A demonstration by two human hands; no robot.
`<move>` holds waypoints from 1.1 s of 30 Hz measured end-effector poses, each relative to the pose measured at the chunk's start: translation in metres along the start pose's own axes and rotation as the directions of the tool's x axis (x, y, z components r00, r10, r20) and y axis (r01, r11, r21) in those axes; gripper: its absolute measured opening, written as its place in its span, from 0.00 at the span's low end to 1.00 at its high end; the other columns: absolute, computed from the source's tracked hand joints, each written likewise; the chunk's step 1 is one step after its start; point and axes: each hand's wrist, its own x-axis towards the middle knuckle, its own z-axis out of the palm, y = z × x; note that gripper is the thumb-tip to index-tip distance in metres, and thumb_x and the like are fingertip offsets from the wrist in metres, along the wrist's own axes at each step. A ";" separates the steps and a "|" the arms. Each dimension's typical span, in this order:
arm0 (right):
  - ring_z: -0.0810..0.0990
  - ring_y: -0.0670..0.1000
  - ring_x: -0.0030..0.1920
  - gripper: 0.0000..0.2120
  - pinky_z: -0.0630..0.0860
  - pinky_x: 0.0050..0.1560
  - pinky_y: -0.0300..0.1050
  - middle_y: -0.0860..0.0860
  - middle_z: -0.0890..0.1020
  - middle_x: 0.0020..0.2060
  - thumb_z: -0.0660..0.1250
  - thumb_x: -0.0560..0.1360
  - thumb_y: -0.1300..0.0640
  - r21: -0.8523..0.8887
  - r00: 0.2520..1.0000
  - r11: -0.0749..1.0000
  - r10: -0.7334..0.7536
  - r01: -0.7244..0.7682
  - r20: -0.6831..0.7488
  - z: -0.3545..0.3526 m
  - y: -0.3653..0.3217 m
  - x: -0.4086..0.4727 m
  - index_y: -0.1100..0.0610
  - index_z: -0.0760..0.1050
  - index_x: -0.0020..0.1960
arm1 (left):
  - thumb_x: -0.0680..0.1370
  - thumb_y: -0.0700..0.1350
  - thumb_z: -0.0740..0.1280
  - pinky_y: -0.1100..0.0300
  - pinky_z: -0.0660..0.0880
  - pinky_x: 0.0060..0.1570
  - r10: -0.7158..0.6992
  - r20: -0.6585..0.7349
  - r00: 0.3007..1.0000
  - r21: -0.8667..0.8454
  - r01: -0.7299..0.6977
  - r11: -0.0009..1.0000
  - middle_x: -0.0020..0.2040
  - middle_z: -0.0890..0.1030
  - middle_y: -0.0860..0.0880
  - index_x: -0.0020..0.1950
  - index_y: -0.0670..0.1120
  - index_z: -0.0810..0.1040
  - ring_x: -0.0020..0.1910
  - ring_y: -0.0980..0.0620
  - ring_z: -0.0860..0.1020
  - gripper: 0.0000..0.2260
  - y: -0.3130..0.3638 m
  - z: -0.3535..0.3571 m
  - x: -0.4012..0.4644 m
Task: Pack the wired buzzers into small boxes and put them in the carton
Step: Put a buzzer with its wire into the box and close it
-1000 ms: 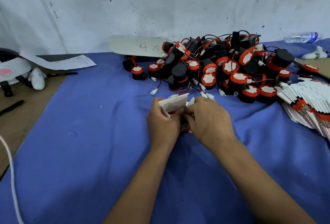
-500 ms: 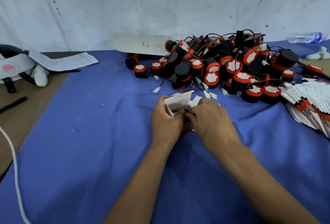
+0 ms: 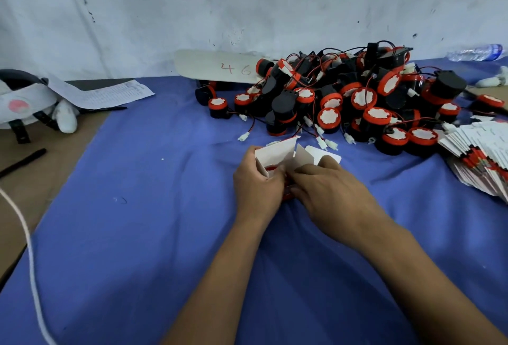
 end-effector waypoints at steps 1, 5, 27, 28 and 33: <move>0.67 0.49 0.54 0.14 0.75 0.55 0.50 0.39 0.79 0.58 0.53 0.85 0.46 0.009 1.000 1.000 -0.010 0.010 0.019 -0.001 0.003 -0.002 0.43 0.75 0.62 | 0.73 0.42 0.77 0.66 0.77 0.35 0.004 -0.002 1.000 0.005 -0.004 1.000 0.39 0.82 0.52 0.46 0.57 0.75 0.39 0.58 0.80 0.14 0.001 -0.001 0.000; 0.67 0.50 0.59 0.17 0.72 0.60 0.50 0.38 0.77 0.61 0.51 0.85 0.44 -0.001 0.994 0.999 -0.039 0.039 0.101 -0.008 0.006 0.001 0.41 0.76 0.65 | 0.69 0.45 0.75 0.58 0.81 0.42 0.002 0.028 1.000 -0.001 -0.002 1.000 0.42 0.83 0.53 0.52 0.54 0.77 0.42 0.57 0.81 0.14 0.002 -0.002 -0.004; 0.60 0.51 0.53 0.11 0.56 0.51 0.44 0.45 0.73 0.53 0.60 0.82 0.56 -0.054 0.990 0.989 -0.141 0.141 -0.004 0.002 0.008 0.014 0.48 0.80 0.56 | 0.80 0.31 0.64 0.61 0.81 0.45 -0.027 0.242 0.970 -0.206 0.078 0.975 0.56 0.84 0.54 0.61 0.54 0.74 0.53 0.57 0.83 0.20 0.010 -0.006 -0.010; 0.64 0.51 0.54 0.10 0.60 0.52 0.43 0.47 0.73 0.54 0.60 0.82 0.57 -0.024 0.990 0.990 -0.142 0.142 0.002 0.005 0.009 0.014 0.50 0.80 0.57 | 0.80 0.31 0.65 0.61 0.81 0.45 -0.035 0.223 0.974 -0.184 0.077 0.980 0.55 0.84 0.54 0.61 0.54 0.74 0.53 0.58 0.83 0.19 0.009 -0.005 -0.009; 0.73 0.55 0.50 0.17 0.67 0.47 0.49 0.50 0.80 0.47 0.64 0.76 0.64 0.120 0.979 0.982 -0.127 0.147 -0.158 0.012 0.012 0.012 0.53 0.74 0.63 | 0.78 0.34 0.69 0.64 0.81 0.45 -0.073 0.197 0.978 -0.160 0.106 0.981 0.52 0.85 0.60 0.58 0.57 0.77 0.51 0.61 0.83 0.18 0.006 -0.007 -0.003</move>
